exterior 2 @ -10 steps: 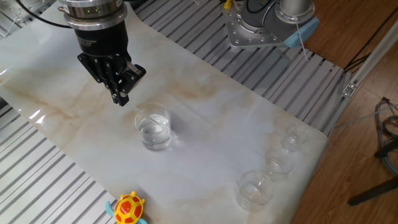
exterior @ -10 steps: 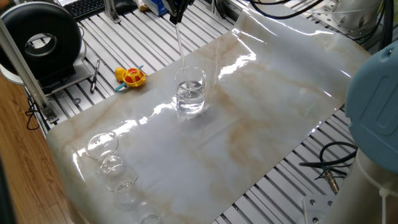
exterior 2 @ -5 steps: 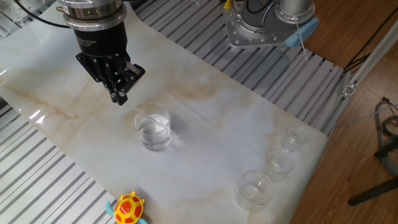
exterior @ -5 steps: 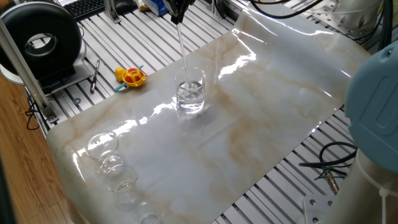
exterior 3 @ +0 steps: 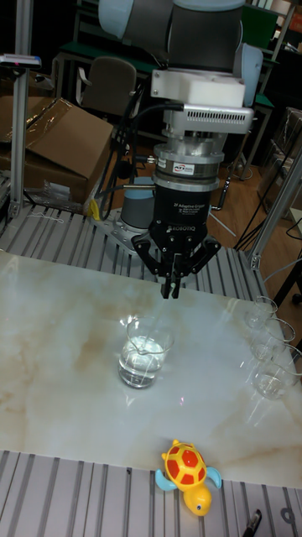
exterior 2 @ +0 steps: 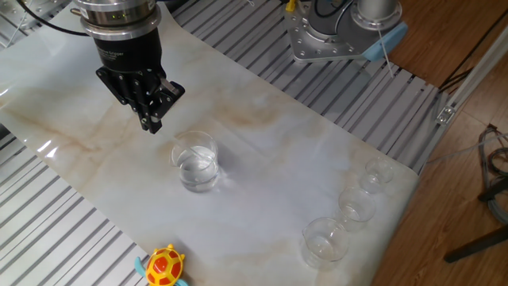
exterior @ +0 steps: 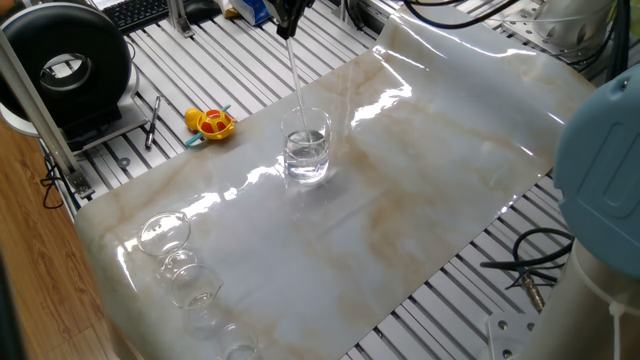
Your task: Stir the beaker with a glass rod
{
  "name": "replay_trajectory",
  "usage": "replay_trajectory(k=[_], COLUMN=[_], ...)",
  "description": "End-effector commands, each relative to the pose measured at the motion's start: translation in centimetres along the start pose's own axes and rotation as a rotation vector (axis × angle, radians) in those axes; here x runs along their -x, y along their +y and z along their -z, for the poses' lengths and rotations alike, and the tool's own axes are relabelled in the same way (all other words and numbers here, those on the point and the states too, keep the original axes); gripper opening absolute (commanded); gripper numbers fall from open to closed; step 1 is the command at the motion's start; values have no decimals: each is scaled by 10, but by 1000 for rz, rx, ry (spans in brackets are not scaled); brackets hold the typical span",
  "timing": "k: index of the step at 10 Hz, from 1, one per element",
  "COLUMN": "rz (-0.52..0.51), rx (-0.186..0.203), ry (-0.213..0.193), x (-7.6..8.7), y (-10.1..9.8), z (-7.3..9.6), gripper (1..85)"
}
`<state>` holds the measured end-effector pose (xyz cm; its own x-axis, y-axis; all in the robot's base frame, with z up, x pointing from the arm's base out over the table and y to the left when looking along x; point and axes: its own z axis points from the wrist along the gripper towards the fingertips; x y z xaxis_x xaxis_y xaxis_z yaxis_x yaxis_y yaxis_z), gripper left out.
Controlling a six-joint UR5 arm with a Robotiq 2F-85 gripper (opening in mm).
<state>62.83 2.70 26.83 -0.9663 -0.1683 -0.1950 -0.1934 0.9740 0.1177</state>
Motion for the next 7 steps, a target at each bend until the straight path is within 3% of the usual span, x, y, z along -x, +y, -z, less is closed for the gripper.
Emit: replay_trajectory(k=[1, 3, 7], rz=[7, 6, 9], rx=[8, 15, 17], ry=[-4, -3, 6], x=[2, 2, 1], y=[2, 4, 5], z=[1, 1, 1], gripper=[37, 100, 130])
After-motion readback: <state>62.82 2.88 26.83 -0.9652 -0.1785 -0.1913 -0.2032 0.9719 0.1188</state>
